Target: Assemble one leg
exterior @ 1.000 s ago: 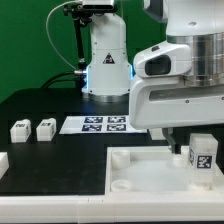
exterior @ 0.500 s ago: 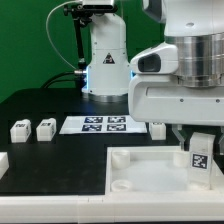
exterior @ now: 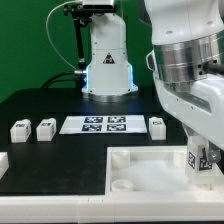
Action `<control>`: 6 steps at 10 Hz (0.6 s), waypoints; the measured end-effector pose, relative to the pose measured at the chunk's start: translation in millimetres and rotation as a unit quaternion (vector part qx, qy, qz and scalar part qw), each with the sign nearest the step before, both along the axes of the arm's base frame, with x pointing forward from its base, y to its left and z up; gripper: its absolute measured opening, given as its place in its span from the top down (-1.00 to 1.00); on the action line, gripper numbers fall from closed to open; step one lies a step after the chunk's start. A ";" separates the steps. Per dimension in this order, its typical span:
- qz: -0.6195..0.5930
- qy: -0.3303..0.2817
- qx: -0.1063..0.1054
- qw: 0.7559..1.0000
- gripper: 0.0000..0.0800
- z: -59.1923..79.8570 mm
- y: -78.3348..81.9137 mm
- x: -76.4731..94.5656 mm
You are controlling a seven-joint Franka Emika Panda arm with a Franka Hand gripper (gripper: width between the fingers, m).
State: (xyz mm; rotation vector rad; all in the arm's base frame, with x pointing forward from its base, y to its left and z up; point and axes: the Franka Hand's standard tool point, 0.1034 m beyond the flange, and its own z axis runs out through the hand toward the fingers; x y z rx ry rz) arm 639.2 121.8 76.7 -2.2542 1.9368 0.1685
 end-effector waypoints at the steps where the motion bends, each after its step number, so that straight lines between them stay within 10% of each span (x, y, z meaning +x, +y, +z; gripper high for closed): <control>1: -0.021 0.004 0.001 1.000 0.26 -0.1 0.1 0.0; 6: 0.117 -0.021 -0.008 0.993 -0.54 -1.3 -1.9 -0.8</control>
Offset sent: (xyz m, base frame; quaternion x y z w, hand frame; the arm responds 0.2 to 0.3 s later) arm 0.0000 0.0000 0.0000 0.0000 0.0000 0.0000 1.0000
